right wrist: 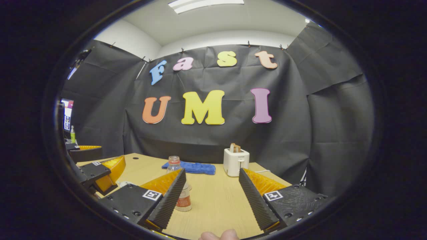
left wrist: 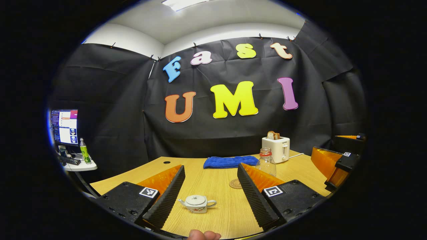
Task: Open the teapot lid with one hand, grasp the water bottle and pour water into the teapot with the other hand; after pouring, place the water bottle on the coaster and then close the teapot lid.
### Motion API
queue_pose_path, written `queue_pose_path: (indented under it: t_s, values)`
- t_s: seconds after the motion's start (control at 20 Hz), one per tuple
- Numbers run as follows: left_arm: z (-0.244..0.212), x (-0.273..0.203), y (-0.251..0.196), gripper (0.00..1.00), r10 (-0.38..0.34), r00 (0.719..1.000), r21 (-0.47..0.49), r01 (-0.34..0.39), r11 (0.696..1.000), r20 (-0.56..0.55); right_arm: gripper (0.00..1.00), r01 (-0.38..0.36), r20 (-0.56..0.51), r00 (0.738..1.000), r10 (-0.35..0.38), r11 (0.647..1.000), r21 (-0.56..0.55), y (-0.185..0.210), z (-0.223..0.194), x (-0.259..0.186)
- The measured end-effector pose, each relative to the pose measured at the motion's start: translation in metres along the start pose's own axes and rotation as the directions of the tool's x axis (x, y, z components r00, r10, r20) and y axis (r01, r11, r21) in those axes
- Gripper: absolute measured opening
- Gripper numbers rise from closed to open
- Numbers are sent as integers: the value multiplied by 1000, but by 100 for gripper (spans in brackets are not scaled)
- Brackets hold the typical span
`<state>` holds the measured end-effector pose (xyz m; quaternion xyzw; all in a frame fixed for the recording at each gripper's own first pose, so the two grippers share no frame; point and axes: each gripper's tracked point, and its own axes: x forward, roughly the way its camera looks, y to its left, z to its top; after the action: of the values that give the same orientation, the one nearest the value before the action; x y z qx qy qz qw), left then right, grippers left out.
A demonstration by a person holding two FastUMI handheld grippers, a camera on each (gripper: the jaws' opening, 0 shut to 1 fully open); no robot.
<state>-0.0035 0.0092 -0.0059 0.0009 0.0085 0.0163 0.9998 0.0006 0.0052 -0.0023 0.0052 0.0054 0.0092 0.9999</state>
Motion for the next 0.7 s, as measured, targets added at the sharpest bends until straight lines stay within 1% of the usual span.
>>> queue_pose_path:
  t_s: [0.15,0.2,0.4,0.5,0.7]
  values:
    - [2,-4,6,99,7,1000,-7,-7,1000,6,95,-10,-3,1000,10,1000,1,3,-1,0]
    - [1,-4,8,99,11,1000,-4,-11,1000,2,97,-11,-4,1000,11,1000,1,4,-1,1]
    - [2,-7,5,98,-5,1000,-15,5,1000,0,97,-12,-12,1000,12,1000,9,7,-3,1]
    - [7,-9,9,98,-4,1000,-19,4,1000,10,95,-14,-8,1000,14,1000,10,8,-1,1]
    - [8,-10,8,98,-7,1000,-23,7,1000,12,95,-18,-1,1000,18,1000,12,6,-1,1]
